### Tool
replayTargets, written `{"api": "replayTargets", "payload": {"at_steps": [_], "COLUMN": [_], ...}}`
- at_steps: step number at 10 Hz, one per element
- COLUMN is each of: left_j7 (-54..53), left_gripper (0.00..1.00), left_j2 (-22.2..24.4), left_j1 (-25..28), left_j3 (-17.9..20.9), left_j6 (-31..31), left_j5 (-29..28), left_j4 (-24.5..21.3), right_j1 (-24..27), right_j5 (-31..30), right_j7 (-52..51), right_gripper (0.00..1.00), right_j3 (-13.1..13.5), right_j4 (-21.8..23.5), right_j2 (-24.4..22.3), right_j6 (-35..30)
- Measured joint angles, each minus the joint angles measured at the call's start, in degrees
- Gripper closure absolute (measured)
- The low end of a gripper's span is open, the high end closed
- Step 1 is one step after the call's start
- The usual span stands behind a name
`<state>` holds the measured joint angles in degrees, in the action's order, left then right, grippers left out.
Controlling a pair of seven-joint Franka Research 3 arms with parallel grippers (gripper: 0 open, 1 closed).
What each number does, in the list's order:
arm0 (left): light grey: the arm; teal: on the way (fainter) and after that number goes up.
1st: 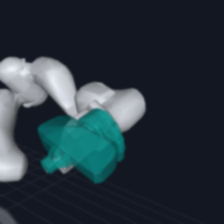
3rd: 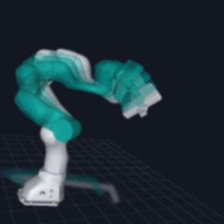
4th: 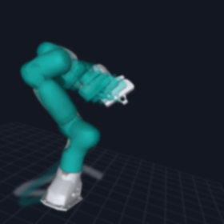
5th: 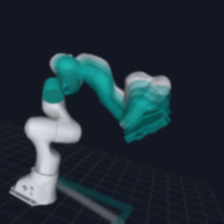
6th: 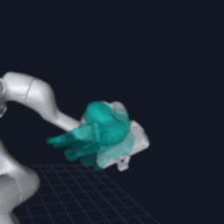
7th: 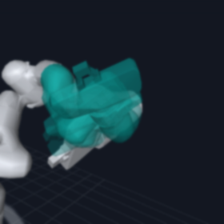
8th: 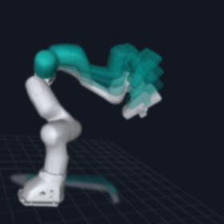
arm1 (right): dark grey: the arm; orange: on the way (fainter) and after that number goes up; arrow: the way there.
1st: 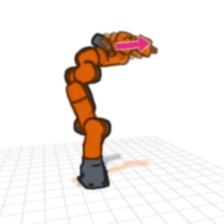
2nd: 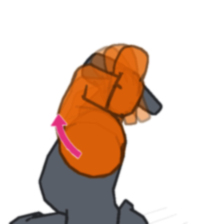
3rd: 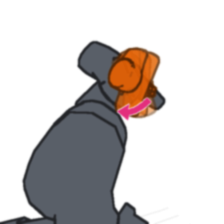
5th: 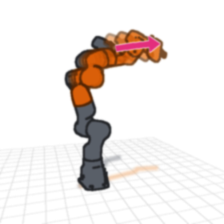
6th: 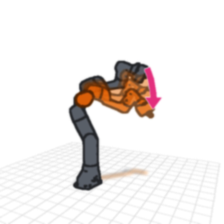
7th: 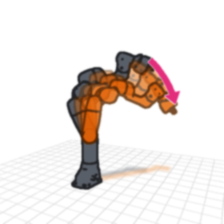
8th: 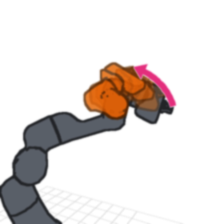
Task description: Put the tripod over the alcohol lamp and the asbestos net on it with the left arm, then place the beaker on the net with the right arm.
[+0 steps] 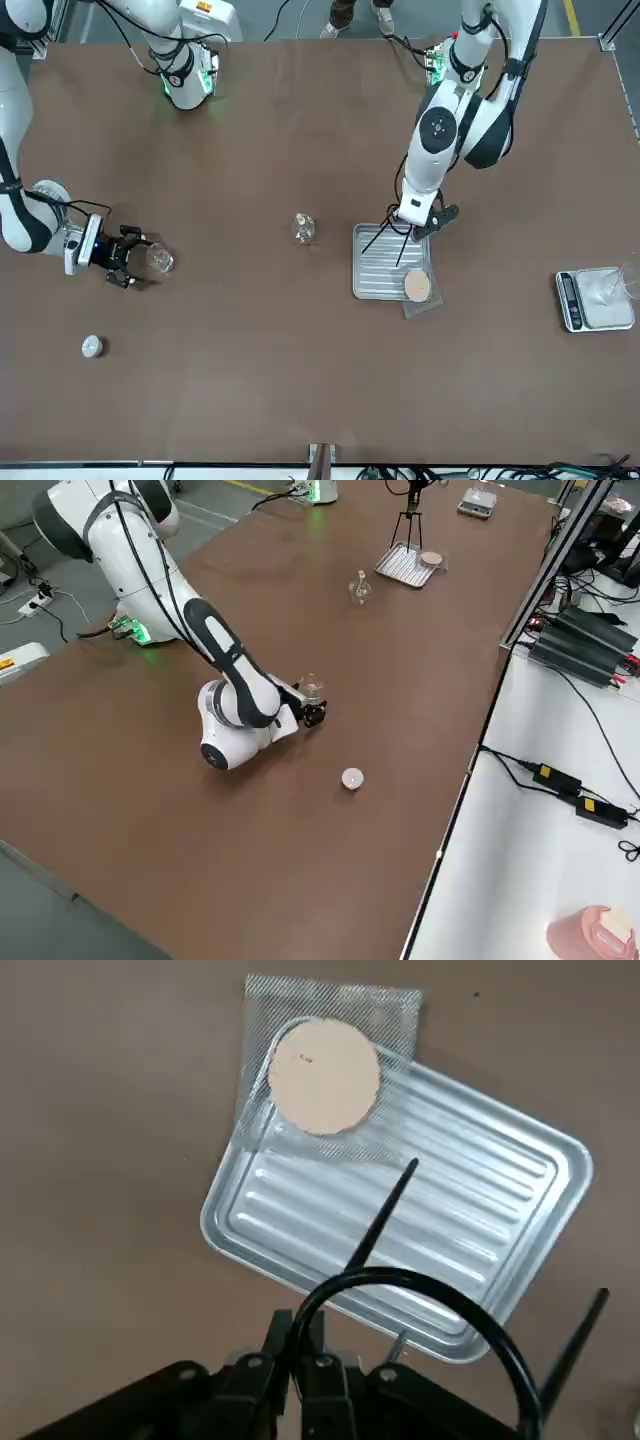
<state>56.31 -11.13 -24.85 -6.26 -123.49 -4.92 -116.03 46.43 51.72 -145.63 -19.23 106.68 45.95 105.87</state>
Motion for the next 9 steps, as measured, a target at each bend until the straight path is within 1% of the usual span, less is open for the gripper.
{"api": "replayTargets", "payload": {"at_steps": [1, 2, 4, 5, 7, 9], "left_j7": [-0.1, 0.0, 1.5, 3.3, 6.6, 9.1], "left_gripper": [0.92, 0.92, 0.92, 0.92, 0.92, 0.92], "left_j2": [-1.4, -3.9, -11.8, -15.3, -19.8, -22.6], "left_j1": [-0.6, -1.8, -5.6, -7.6, -11.4, -14.5], "left_j3": [-0.2, -0.5, -0.8, -1.0, -1.1, -1.1], "left_j6": [3.1, 7.3, 16.2, 18.6, 19.8, 20.2], "left_j5": [0.0, 0.0, 0.6, 0.9, 1.7, 3.1], "left_j4": [3.5, 8.3, 21.2, 26.1, 31.4, 34.7], "right_j1": [0.2, 0.4, 0.7, 0.7, 0.7, 0.7], "right_j5": [0.0, -0.1, -0.1, -0.1, -0.1, -0.1], "right_j7": [-0.1, -0.3, -1.0, -1.2, -1.3, -1.3], "right_gripper": [0.0, 0.0, 0.0, 0.0, 0.0, 0.0], "right_j3": [0.0, 0.0, 0.0, 0.0, 0.0, 0.0], "right_j4": [0.3, 0.8, 2.0, 2.7, 3.4, 3.6], "right_j2": [0.0, 0.0, 0.0, 0.1, 0.1, 0.1], "right_j6": [0.0, 0.0, -0.1, -0.1, -0.2, -0.7]}}
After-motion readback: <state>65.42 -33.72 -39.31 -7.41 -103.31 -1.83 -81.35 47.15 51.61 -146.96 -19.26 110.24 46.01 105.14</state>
